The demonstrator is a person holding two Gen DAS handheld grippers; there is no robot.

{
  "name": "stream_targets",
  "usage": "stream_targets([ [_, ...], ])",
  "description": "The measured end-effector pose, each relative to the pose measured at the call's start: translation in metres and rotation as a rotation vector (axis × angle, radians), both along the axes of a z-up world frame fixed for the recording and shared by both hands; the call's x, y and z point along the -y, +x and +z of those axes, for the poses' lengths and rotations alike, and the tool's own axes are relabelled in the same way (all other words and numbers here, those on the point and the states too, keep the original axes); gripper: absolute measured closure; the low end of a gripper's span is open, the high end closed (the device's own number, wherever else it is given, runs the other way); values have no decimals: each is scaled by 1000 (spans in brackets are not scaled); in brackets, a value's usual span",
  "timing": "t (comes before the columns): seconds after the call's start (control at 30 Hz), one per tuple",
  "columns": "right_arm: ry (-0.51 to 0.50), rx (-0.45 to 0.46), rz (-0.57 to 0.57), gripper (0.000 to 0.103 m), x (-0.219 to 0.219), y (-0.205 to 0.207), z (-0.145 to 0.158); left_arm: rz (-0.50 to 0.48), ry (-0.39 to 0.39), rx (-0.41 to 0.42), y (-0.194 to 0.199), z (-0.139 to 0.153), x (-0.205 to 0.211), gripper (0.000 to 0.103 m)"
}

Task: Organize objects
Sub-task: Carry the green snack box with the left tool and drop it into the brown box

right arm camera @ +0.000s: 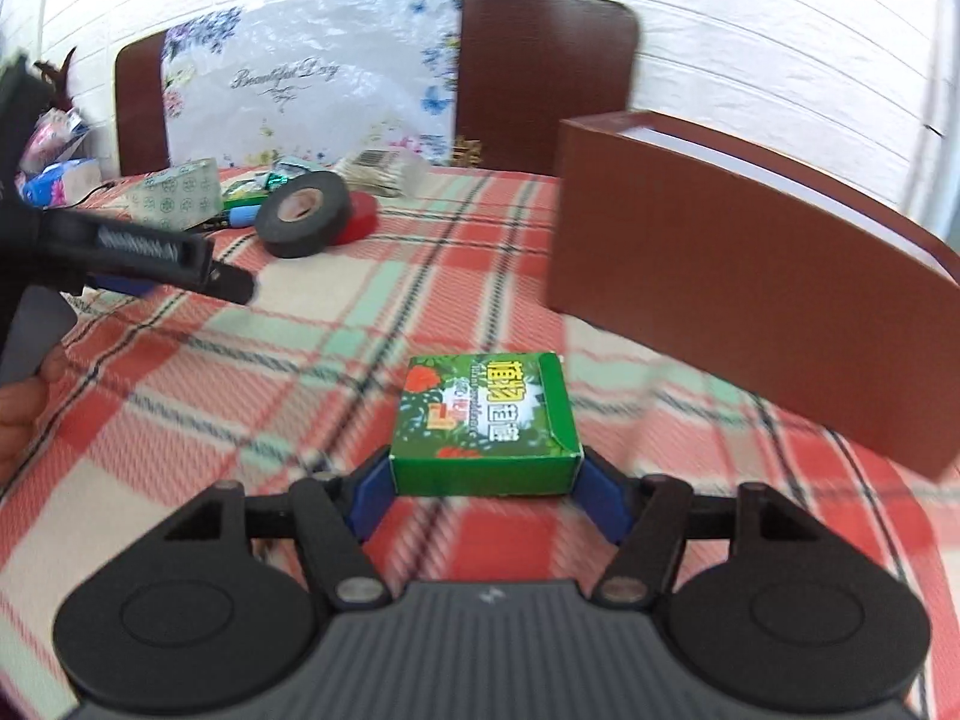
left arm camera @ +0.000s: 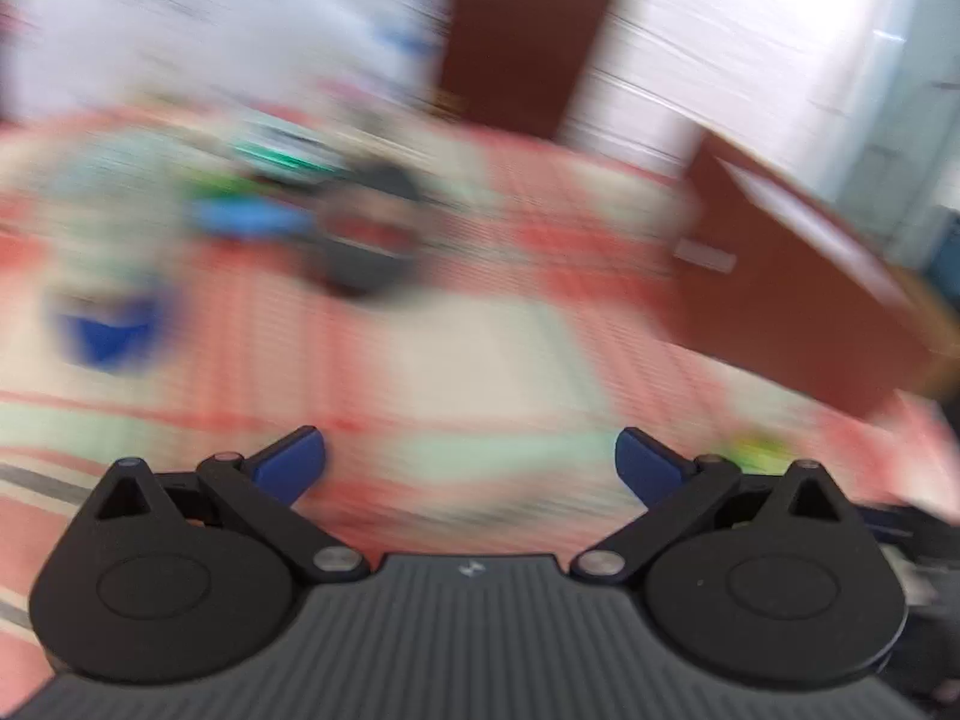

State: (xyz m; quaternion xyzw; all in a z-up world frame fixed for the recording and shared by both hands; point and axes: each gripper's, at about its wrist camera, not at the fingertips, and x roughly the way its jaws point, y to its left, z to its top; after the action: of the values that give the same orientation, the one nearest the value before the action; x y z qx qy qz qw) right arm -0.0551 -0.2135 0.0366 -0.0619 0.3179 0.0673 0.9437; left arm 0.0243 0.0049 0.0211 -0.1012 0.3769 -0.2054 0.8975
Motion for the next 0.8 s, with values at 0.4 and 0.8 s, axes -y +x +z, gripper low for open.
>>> stream_targets([
  [0.4, 2, 52, 21, 41, 0, -4, -6, -236, -8, -139, 10, -3, 91, 35],
  [0.8, -50, 425, -116, 42, 38, -10, 59, -344, -65, 91, 33, 103, 163, 35],
])
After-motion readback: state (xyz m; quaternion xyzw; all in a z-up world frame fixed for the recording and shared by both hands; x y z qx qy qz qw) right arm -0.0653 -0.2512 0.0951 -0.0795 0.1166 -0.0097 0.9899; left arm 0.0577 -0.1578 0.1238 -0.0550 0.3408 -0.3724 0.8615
